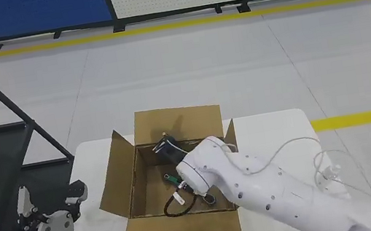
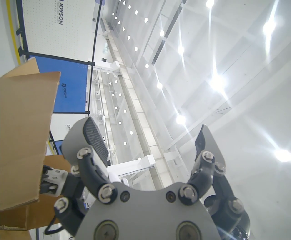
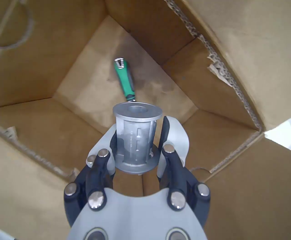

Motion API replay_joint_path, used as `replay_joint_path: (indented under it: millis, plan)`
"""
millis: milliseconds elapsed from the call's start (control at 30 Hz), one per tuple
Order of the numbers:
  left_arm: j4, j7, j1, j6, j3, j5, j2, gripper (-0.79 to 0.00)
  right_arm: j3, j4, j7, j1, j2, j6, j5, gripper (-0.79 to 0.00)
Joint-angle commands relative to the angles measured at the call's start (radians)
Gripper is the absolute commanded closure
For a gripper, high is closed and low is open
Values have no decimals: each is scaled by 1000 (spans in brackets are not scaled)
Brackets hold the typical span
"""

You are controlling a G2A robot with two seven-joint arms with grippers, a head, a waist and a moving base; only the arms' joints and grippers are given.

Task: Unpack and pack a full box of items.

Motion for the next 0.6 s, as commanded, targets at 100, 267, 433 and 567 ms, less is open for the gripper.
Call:
replay_joint_path:
  millis: [100,267,433,567]
  plan:
    - [-1,-8,1,10,-27,-34,0,-785,-67,198,-39,32,-94,-9,4,0]
    - [-1,-15,-1,15,-32,-37,0,-785,-95,379,-92,44,-177,-38,21,0]
    - [0,-18,-2,17,-33,-37,-1,-785,-105,530,-162,43,-245,-49,25,0]
    - [0,-19,-2,21,-35,-34,-1,-785,-100,629,-215,42,-287,-64,34,0]
